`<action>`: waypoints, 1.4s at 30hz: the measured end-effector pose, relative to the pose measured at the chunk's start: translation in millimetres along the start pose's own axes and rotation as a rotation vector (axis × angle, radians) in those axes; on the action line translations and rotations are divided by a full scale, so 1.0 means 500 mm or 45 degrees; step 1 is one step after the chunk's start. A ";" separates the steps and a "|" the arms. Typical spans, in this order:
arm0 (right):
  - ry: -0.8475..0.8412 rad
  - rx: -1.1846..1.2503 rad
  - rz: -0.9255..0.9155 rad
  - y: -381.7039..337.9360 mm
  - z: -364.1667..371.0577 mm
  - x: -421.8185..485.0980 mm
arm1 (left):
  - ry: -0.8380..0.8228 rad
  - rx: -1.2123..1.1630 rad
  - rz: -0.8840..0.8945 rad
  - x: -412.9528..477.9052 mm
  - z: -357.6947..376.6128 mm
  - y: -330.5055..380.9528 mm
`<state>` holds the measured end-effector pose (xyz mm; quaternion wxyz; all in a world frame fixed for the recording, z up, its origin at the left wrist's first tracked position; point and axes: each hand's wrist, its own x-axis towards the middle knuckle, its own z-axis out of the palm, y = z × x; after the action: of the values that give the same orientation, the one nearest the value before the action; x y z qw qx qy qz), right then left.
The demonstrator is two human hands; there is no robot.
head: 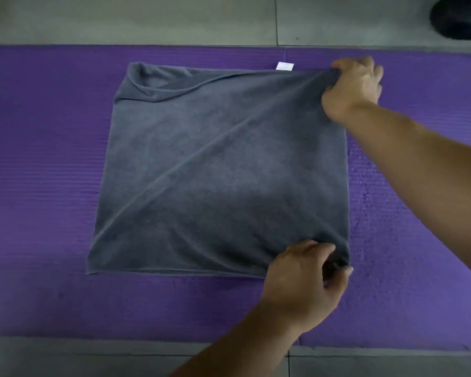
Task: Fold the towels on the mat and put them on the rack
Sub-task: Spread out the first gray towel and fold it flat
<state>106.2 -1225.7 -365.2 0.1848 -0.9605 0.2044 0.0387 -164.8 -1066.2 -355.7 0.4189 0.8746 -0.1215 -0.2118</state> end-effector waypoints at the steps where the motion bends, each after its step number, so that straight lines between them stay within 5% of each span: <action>1: 0.053 -0.081 -0.065 -0.021 0.003 -0.020 | 0.093 -0.037 -0.036 -0.001 -0.029 -0.012; 5: -0.057 0.078 -0.665 -0.144 0.061 -0.095 | 0.710 0.090 -0.261 -0.001 -0.212 -0.158; 7: -0.210 0.193 -0.815 -0.235 0.103 -0.124 | 0.845 0.263 -0.460 -0.018 -0.327 -0.245; 10: -0.341 0.314 -0.856 -0.383 0.148 -0.160 | 0.708 0.362 -0.964 -0.076 -0.451 -0.333; 13: -0.400 0.262 -0.767 -0.496 0.183 -0.165 | 0.475 0.273 -1.212 -0.139 -0.490 -0.378; 18: -0.311 0.021 -0.633 -0.579 0.207 -0.140 | 0.342 0.042 -1.172 -0.190 -0.476 -0.385; 25: -0.485 -0.114 -0.453 -0.600 0.195 -0.118 | 0.516 -0.330 -1.135 -0.229 -0.481 -0.420; 31: -0.375 0.023 -0.403 -0.660 0.189 -0.096 | 0.665 -0.627 -1.162 -0.267 -0.494 -0.446; 37: -0.596 -0.091 -0.467 -0.825 0.204 -0.107 | 0.819 -0.353 -1.221 -0.319 -0.561 -0.499; 42: -0.633 0.291 -0.284 -0.927 0.257 -0.125 | 0.948 -0.403 -1.311 -0.359 -0.593 -0.554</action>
<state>238.0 -761.2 -317.7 0.3392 -0.9111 0.0492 0.2289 -173.2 -622.7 -358.7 0.4018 0.7636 0.4984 -0.0836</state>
